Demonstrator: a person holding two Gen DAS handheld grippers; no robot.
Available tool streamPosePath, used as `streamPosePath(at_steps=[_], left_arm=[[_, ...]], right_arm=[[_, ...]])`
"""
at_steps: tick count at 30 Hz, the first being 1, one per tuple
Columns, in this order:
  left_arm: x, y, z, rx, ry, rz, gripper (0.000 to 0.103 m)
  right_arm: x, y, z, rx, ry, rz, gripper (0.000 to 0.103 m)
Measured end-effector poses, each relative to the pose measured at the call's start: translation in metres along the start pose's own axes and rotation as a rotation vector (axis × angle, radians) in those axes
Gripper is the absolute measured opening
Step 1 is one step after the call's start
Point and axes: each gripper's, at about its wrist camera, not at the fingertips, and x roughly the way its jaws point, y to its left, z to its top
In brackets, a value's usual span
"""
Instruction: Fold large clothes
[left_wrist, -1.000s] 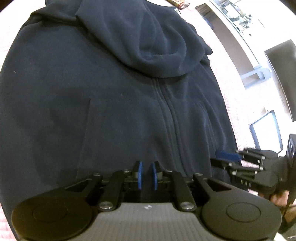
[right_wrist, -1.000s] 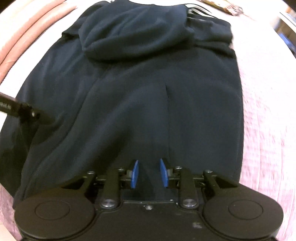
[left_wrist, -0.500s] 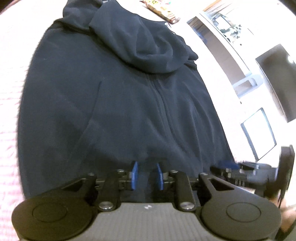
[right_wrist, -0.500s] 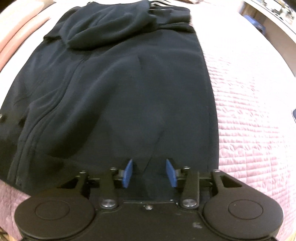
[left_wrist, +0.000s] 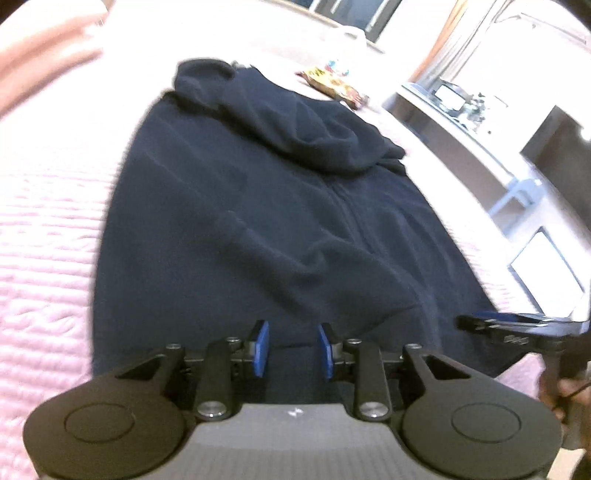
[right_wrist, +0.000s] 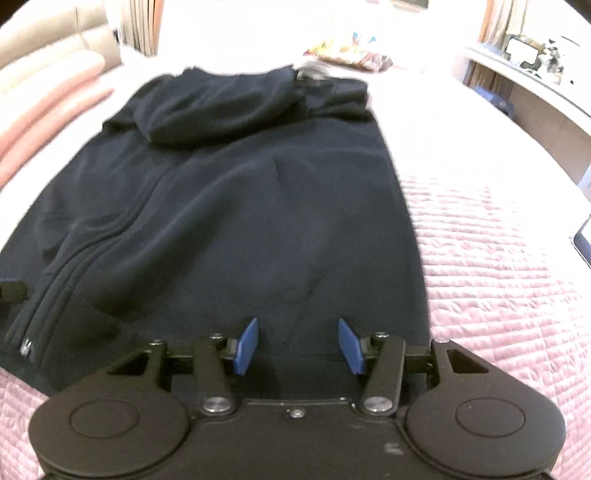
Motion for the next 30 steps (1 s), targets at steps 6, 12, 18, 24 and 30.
streamPosePath(at_steps=[6, 12, 18, 24, 30], left_arm=[[-0.051, -0.009, -0.036, 0.023, -0.013, 0.23, 0.032], [-0.091, -0.003, -0.034, -0.015, -0.042, 0.302, 0.058], [-0.079, 0.019, -0.028, -0.133, -0.042, 0.273, 0.071], [-0.049, 0.019, -0.03, -0.102, -0.015, 0.329, 0.022], [-0.105, 0.033, -0.025, -0.228, -0.17, 0.138, 0.01]], right_arm=[[-0.04, -0.03, -0.028, 0.062, -0.063, 0.049, 0.062], [-0.075, -0.033, -0.032, -0.024, -0.083, 0.057, 0.077], [-0.068, -0.039, -0.037, -0.018, -0.061, -0.028, 0.077], [-0.056, -0.049, -0.04, 0.04, -0.015, -0.027, 0.077], [-0.065, -0.049, -0.033, 0.046, -0.084, -0.007, 0.077]])
